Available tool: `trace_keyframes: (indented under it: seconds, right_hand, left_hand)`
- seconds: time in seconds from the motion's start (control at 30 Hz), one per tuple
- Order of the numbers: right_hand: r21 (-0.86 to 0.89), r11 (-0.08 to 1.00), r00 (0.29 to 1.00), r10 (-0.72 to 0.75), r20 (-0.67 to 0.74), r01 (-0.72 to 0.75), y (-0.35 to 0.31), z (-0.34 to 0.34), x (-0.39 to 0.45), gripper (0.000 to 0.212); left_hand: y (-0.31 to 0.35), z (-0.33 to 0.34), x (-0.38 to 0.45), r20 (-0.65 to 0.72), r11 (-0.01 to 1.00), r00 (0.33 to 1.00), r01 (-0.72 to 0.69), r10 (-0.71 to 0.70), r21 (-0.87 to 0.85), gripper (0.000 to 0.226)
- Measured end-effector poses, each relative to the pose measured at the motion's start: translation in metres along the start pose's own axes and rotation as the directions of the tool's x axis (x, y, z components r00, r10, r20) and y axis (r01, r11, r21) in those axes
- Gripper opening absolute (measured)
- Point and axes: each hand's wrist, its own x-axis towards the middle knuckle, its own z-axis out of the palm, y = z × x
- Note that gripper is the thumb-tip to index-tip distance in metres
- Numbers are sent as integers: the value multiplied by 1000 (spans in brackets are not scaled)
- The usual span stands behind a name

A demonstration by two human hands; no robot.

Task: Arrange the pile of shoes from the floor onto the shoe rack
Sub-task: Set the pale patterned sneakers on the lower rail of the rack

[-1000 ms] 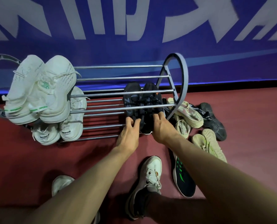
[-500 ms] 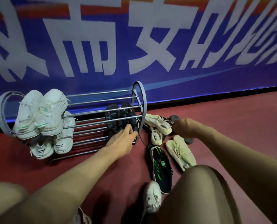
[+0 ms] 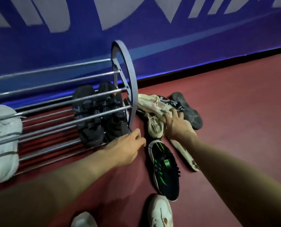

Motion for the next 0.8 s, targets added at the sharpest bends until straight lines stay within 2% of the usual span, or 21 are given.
trace_keyframes:
  seconds: [0.07,0.17,0.23,0.33,0.4,0.47,0.53,0.6,0.63,0.7,0.73,0.8]
  right_hand:
    - [9,1000,1000,-16,-16,16,-3,17,20,48]
    - [-121,991,999,-51,9,52,-3,44,45,59]
    - [-187,982,1000,-18,8,19,-2,58,55,64]
    - [-255,967,995,-9,-95,-16,-4,73,55,68]
    - [-200,977,987,-95,-127,68,-6,76,48,63]
    - [-113,985,973,-146,-178,128,5,72,45,63]
    - [-65,986,973,-161,-165,152,22,68,50,77]
    - [-136,965,963,-240,-121,224,41,71,54,95]
    - [-160,950,951,-287,-115,268,50,76,56,93]
    - [-92,944,922,-330,-205,318,63,87,58,61]
    - [-24,948,914,-312,-259,317,67,91,59,48]
    - [75,949,910,-269,-316,307,73,103,56,37]
  left_hand:
    - [-5,27,-1,-51,998,999,-6,3,-65,29]
    - [-4,59,-9,-121,995,993,-17,5,-102,28]
    - [-2,74,-14,-165,991,986,-37,16,-128,28]
    - [-6,92,-18,-243,981,969,0,-48,-194,27]
    - [-3,105,-20,-268,966,958,31,-102,-257,29]
    - [3,107,-10,-243,976,968,7,-61,-218,32]
    - [5,101,14,-269,973,958,37,-100,-229,33]
    - [7,93,46,-295,973,948,53,-120,-227,33]
    - [7,91,61,-301,978,947,55,-115,-200,32]
    - [5,91,91,-288,982,947,98,-142,-163,29]
    - [5,90,106,-274,980,947,134,-170,-146,29]
    - [5,93,133,-240,971,942,219,-236,-97,36]
